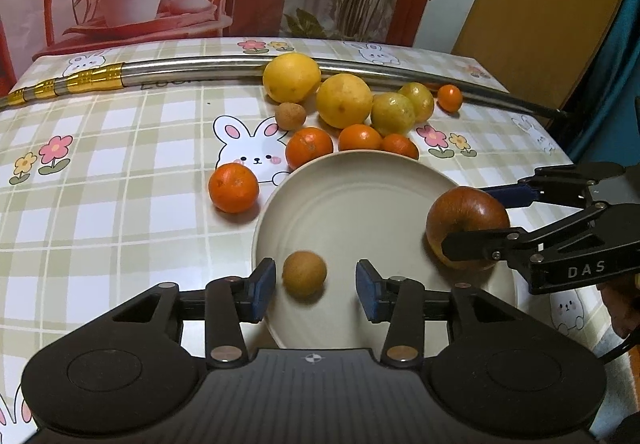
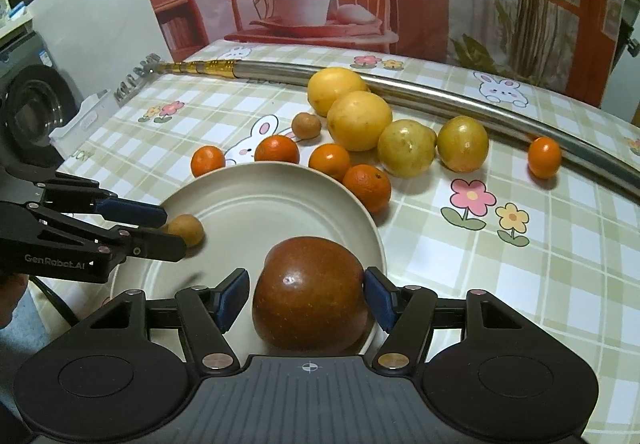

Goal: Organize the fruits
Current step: 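Lower the brown fruit into the white plate with the left tool while the right tool releases the apple there, then lift both open tools away from the plate toward the fruit cluster, then close the left tool on another small brown round fruit, then close the right tool on an orange tangerine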

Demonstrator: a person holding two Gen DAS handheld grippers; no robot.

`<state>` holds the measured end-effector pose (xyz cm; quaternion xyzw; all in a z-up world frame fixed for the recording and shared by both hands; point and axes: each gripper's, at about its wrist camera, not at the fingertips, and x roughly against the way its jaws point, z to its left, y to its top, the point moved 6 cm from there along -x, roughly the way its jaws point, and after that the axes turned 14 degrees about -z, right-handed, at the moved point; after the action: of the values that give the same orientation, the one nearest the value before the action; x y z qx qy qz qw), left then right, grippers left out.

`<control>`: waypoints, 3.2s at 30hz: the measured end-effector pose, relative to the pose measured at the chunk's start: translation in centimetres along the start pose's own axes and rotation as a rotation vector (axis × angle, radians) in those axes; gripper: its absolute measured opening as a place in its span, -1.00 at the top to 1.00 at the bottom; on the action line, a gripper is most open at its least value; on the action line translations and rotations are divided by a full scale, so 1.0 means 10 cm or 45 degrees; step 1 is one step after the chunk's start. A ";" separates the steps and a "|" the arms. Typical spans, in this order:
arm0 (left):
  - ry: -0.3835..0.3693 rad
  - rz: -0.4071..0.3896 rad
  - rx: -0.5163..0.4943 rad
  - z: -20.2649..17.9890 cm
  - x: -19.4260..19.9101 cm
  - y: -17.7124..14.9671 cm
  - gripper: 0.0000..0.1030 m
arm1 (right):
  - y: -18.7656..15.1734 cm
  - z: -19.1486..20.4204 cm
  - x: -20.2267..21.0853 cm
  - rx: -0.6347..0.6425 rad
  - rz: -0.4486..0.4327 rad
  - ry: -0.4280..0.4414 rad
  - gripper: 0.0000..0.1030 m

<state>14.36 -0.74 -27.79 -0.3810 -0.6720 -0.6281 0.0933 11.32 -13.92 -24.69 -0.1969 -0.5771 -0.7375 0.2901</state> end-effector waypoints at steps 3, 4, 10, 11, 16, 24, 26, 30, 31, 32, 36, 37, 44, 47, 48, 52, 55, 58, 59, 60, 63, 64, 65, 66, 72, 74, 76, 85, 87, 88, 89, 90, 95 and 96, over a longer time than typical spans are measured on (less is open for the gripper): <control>-0.001 -0.014 0.020 0.02 0.02 0.02 0.09 | 0.03 0.01 0.03 -0.005 -0.033 -0.003 -0.27; -0.002 -0.022 0.028 0.03 0.04 0.04 0.09 | 0.05 0.01 0.05 -0.006 -0.049 -0.001 -0.27; 0.035 -0.152 0.110 0.24 0.19 0.25 0.09 | 0.21 -0.02 0.17 -0.007 -0.170 -0.027 -0.27; 0.053 -0.173 0.135 0.31 0.22 0.30 0.09 | 0.24 -0.03 0.19 -0.005 -0.190 -0.041 -0.27; 0.167 -0.284 0.268 0.69 0.38 0.52 0.09 | 0.41 -0.19 0.33 -0.017 -0.320 -0.144 -0.27; 0.410 -0.321 0.416 1.24 0.45 0.64 0.10 | 0.49 -0.57 0.40 -0.102 -0.435 -0.352 -0.27; 0.428 -0.314 0.397 1.28 0.45 0.68 0.10 | 0.46 -0.65 0.41 -0.129 -0.437 -0.384 -0.27; 0.454 -0.289 0.355 1.30 0.40 0.75 0.10 | 0.42 -0.79 0.39 -0.179 -0.440 -0.429 -0.27; 0.455 -0.278 0.346 1.30 0.37 0.76 0.11 | 0.41 -0.83 0.39 -0.194 -0.441 -0.438 -0.27; 0.450 -0.267 0.335 1.28 0.35 0.76 0.11 | 0.39 -0.85 0.39 -0.207 -0.444 -0.445 -0.27; 0.401 -0.256 0.263 1.11 0.22 0.88 0.12 | 0.37 -0.96 0.36 -0.251 -0.450 -0.478 -0.27; 0.384 -0.259 0.229 1.04 0.18 0.93 0.12 | 0.36 -0.99 0.35 -0.264 -0.452 -0.483 -0.27; 0.197 -0.275 -0.044 0.46 -0.20 1.23 0.11 | 0.31 -1.21 0.35 -0.336 -0.468 -0.542 -0.26; 0.140 -0.215 -0.139 0.27 -0.43 1.21 0.11 | 0.28 -1.25 0.36 -0.299 -0.478 -0.585 -0.27; 0.135 -0.191 -0.149 0.24 -0.51 1.18 0.12 | 0.27 -1.26 0.35 -0.305 -0.480 -0.581 -0.27; 0.077 -0.147 -0.188 0.17 -0.75 1.07 0.23 | 0.24 -1.34 0.34 -0.337 -0.481 -0.579 -0.27; 0.070 -0.109 -0.269 0.11 -0.89 1.00 0.23 | 0.22 -1.38 0.36 -0.331 -0.493 -0.589 -0.27; 0.048 -0.045 -0.269 0.12 -1.01 0.96 0.23 | 0.20 -1.42 0.35 -0.350 -0.494 -0.586 -0.27; 0.047 -0.029 -0.263 0.13 -1.06 0.96 0.23 | 0.19 -1.43 0.35 -0.355 -0.493 -0.585 -0.27; 0.045 -0.015 -0.259 0.14 -1.09 0.95 0.23 | 0.18 -1.44 0.34 -0.360 -0.492 -0.585 -0.27; 0.021 0.016 -0.219 0.18 -1.18 0.94 0.23 | 0.15 -1.47 0.34 -0.380 -0.490 -0.582 -0.27; 0.008 0.027 -0.199 0.19 -1.19 0.94 0.23 | 0.14 -1.48 0.34 -0.386 -0.489 -0.581 -0.27; 0.000 0.035 -0.188 0.19 -1.19 0.93 0.23 | 0.13 -1.49 0.34 -0.393 -0.487 -0.580 -0.27; -0.006 0.039 -0.184 0.18 -1.20 0.93 0.23 | 0.12 -1.49 0.33 -0.396 -0.486 -0.581 -0.27; -0.029 0.097 -0.191 0.13 -1.28 0.87 0.46 | 0.09 -1.50 0.33 -0.410 -0.480 -0.580 -0.27; -0.027 0.095 -0.223 0.12 -1.27 0.86 0.46 | 0.09 -1.51 0.33 -0.412 -0.481 -0.579 -0.27; -0.025 0.087 -0.226 0.13 -1.25 0.86 0.46 | 0.09 -1.51 0.33 -0.411 -0.480 -0.579 -0.27; 0.009 -0.031 -0.147 0.17 -0.96 0.94 0.46 | 0.06 -1.51 0.33 -0.421 -0.484 -0.577 -0.27; 0.041 -0.072 -0.123 0.20 -0.84 0.96 0.46 | 0.05 -1.53 0.33 -0.410 -0.498 -0.579 -0.27; 0.052 -0.085 -0.104 0.21 -0.78 0.96 0.46 | 0.04 -1.54 0.32 -0.403 -0.504 -0.579 -0.27; 0.062 -0.095 -0.078 0.23 -0.72 0.96 0.46 | 0.04 -1.55 0.32 -0.397 -0.506 -0.580 -0.27; 0.071 -0.108 -0.056 0.25 -0.66 0.96 0.46 | 0.03 -1.57 0.31 -0.391 -0.509 -0.580 -0.27; 0.160 -0.190 -0.048 0.26 -0.39 0.94 0.46 | 0.02 -1.63 0.29 -0.354 -0.547 -0.588 -0.27; 0.177 -0.205 -0.044 0.26 -0.33 0.94 0.46 | 0.02 -1.65 0.28 -0.346 -0.554 -0.589 -0.27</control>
<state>23.47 -0.38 -23.06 -0.2828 -0.6813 -0.6701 0.0824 10.05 -30.43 -26.97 -0.2679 -0.5525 -0.7882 -0.0415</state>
